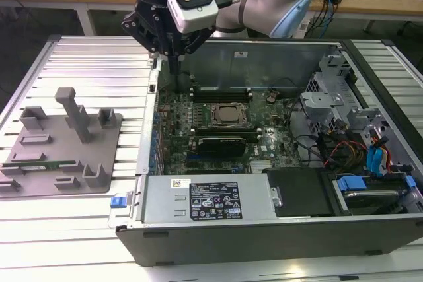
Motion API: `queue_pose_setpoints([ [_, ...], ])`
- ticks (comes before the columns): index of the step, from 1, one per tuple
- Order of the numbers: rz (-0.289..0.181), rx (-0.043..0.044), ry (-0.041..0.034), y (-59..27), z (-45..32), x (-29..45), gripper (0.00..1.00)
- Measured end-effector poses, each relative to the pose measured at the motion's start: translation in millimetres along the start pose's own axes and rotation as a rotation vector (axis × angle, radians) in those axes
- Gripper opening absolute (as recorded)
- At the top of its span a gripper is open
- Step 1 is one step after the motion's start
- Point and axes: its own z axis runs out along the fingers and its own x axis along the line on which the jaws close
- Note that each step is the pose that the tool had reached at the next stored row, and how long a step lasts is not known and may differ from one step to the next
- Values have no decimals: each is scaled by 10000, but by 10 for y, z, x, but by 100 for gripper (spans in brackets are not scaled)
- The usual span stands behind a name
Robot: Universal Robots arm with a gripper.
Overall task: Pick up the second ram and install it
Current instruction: 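Reach for the second ram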
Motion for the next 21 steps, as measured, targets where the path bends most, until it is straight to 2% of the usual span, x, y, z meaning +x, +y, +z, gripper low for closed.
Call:
queue_pose_setpoints([
  [17,1,0,0,-10,-4,134,8],
  [21,1,0,0,-15,-5,200,8],
])
